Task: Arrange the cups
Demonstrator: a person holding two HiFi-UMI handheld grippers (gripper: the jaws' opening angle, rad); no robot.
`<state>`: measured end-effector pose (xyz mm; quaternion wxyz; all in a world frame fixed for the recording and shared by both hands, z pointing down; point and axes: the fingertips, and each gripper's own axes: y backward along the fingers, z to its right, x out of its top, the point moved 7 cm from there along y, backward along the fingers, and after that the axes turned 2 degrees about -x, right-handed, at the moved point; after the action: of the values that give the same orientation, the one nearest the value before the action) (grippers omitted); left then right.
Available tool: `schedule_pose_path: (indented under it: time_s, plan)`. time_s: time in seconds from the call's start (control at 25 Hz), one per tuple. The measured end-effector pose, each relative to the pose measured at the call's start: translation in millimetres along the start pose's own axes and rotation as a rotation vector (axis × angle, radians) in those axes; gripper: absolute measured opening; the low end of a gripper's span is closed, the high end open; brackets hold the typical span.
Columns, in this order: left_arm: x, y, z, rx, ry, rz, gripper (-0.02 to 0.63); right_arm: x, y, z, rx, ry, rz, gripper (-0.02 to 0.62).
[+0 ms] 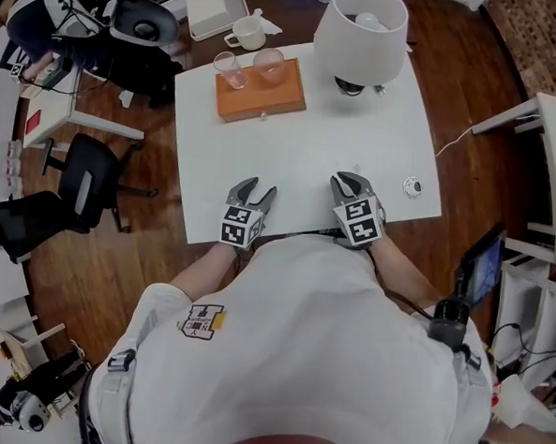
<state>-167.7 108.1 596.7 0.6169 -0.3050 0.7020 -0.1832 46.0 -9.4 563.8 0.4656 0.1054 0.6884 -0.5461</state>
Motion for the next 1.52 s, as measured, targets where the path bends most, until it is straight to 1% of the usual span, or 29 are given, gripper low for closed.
schedule_pose_path:
  time_s: [0.08, 0.12, 0.16, 0.24, 0.36, 0.48, 0.64, 0.8, 0.84, 0.88, 0.92, 1.12, 1.4, 1.52]
  plan:
    - [-12.1, 0.9, 5.7, -0.007, -0.013, -0.034, 0.196, -15.4, 1.7, 2.5, -0.018, -0.031, -0.029, 0.015]
    - [-17.2, 2.1, 8.1, -0.005, -0.02, -0.05, 0.166, -20.5, 2.0, 3.6, -0.024, -0.046, -0.038, 0.002]
    - [-21.7, 3.7, 10.2, 0.001, -0.03, -0.066, 0.121, -24.3, 1.9, 4.2, -0.026, -0.06, -0.044, 0.002]
    - [-29.4, 6.0, 13.9, 0.012, -0.052, -0.095, 0.007, -28.7, 0.2, 5.7, -0.022, -0.083, -0.044, 0.0]
    - [-39.0, 6.5, 19.7, 0.001, -0.071, -0.133, 0.005, -28.2, -2.1, 8.3, -0.02, -0.105, -0.036, 0.0]
    - [-47.6, 5.9, 23.4, -0.003, -0.074, -0.148, 0.005, -30.7, -5.2, 9.5, -0.027, -0.105, -0.043, 0.0]
    - [-50.6, 7.5, 23.7, 0.005, -0.068, -0.151, 0.005, -30.1, -5.8, 6.7, -0.021, -0.091, -0.039, 0.0]
    - [-46.8, 7.6, 22.7, 0.011, -0.066, -0.142, 0.005, -24.4, -4.0, 3.2, 0.011, -0.134, 0.012, 0.004]
    - [-45.9, 7.1, 22.4, 0.012, -0.067, -0.138, 0.005, -24.3, -4.3, 2.7, 0.017, -0.141, 0.014, 0.018]
    - [-44.9, 6.3, 22.1, 0.012, -0.067, -0.135, 0.005, -24.5, -4.6, 2.4, 0.016, -0.14, 0.011, 0.017]
    - [-43.8, 5.6, 21.9, 0.012, -0.067, -0.132, 0.005, -24.3, -4.7, 2.4, 0.01, -0.131, 0.009, 0.002]
    - [-35.8, 3.8, 21.8, 0.01, -0.075, -0.125, 0.005, -21.1, -4.8, 2.8, -0.016, -0.091, 0.013, 0.0]
    - [-28.2, 2.7, 22.7, 0.011, -0.084, -0.119, 0.005, -21.4, -4.6, 5.7, -0.029, -0.098, 0.013, 0.0]
    - [-32.2, 1.7, 22.1, 0.008, -0.077, -0.118, 0.005, -20.4, -4.0, 7.1, -0.037, -0.094, 0.017, 0.0]
